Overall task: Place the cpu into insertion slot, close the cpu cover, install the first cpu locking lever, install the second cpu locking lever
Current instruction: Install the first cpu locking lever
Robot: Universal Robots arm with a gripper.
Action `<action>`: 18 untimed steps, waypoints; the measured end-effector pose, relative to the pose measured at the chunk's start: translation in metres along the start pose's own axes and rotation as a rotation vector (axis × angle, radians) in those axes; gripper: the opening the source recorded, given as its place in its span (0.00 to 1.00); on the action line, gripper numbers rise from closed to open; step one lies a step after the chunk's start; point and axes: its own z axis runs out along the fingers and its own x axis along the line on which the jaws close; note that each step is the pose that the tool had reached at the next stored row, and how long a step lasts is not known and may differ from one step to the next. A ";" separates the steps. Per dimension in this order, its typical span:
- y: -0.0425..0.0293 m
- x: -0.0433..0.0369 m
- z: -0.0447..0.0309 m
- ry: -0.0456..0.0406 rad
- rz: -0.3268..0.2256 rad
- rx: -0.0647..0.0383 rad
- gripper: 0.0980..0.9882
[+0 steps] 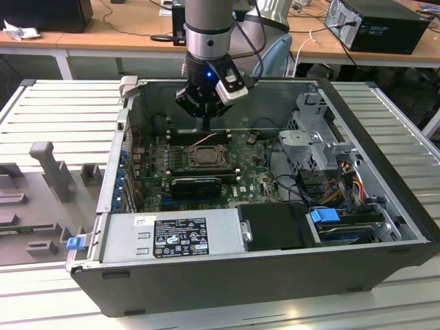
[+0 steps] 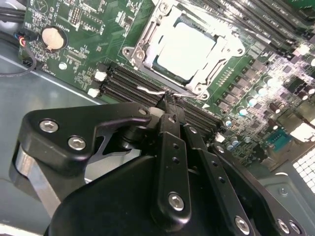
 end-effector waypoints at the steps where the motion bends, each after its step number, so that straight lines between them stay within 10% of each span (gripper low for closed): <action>1: -0.0005 0.0000 0.0001 0.0003 0.000 -0.018 0.01; 3: -0.0014 -0.0001 0.0018 0.0003 0.001 -0.038 0.01; 18: -0.0003 -0.0025 0.0236 0.0037 -0.032 -0.039 0.01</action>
